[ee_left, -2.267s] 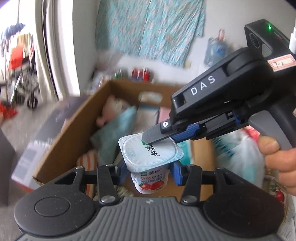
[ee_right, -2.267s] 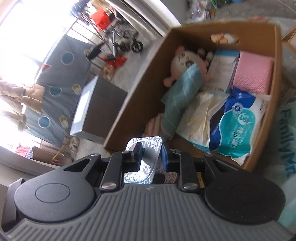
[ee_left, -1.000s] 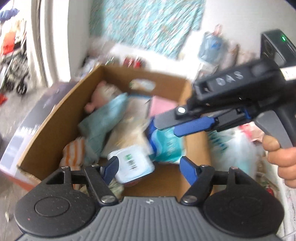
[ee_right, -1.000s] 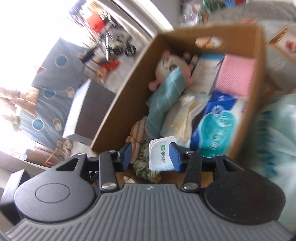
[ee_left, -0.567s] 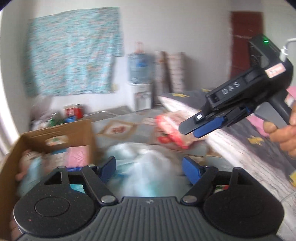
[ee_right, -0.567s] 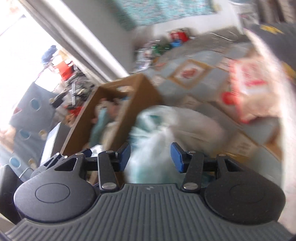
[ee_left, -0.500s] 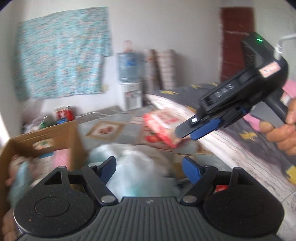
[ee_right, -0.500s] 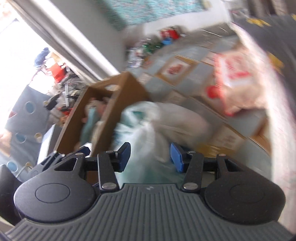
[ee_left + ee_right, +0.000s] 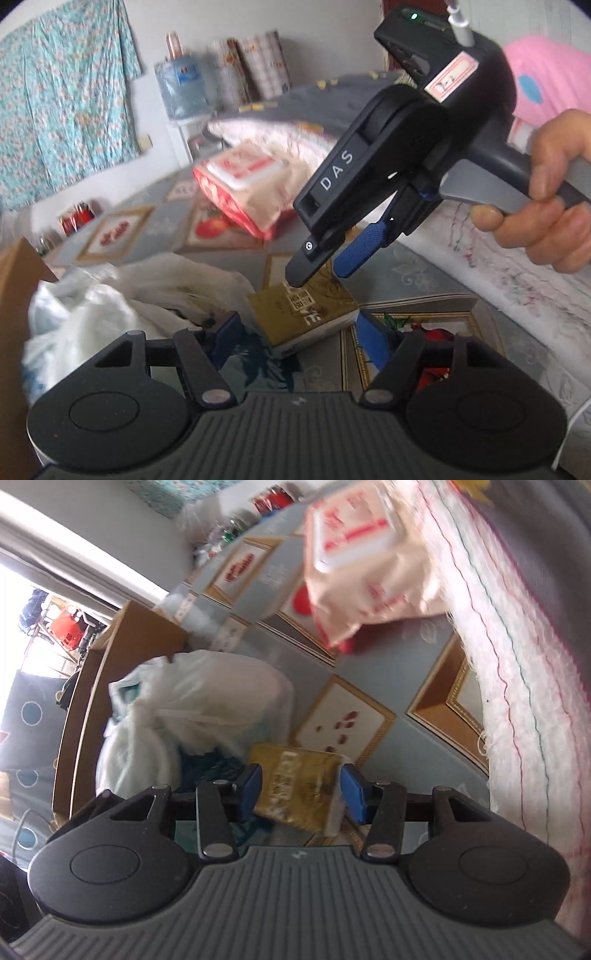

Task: Organize soft objects
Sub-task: 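Grasp the gold packet with the right gripper while the left gripper grasps it too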

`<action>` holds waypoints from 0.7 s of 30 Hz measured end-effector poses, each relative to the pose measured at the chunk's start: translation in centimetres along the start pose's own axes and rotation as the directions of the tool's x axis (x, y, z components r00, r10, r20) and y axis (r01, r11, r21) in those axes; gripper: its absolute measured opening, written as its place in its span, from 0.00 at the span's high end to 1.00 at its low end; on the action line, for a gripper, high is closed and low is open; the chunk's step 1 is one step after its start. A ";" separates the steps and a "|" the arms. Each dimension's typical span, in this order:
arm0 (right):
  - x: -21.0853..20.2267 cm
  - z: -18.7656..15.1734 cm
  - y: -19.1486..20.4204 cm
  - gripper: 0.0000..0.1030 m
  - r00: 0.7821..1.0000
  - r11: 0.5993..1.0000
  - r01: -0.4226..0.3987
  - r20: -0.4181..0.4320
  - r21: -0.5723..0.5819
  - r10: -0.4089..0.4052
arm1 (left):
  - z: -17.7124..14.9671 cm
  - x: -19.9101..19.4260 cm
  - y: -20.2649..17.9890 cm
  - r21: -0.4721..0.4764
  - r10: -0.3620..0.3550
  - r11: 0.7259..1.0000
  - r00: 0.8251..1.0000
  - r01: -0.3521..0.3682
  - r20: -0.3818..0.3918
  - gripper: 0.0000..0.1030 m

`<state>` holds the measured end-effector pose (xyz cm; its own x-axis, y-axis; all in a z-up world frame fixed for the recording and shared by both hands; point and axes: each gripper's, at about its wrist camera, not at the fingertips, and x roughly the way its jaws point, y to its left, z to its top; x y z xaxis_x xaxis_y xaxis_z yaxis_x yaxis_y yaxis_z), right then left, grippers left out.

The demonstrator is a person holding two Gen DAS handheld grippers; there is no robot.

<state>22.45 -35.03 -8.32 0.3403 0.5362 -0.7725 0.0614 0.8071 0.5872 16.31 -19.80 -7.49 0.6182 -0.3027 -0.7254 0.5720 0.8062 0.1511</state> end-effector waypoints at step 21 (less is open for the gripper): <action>-1.7 -1.2 0.0 0.67 0.998 0.998 -0.052 0.025 0.046 0.051 | 1.5 1.8 -0.8 -0.068 0.044 0.996 0.996 -0.050 -0.082 0.36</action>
<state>20.78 -35.68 -7.32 0.3666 0.5698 -0.7355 0.0863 0.7663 0.6367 17.78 -21.75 -7.95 0.5963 -0.2240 -0.7708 0.5024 0.8531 0.1408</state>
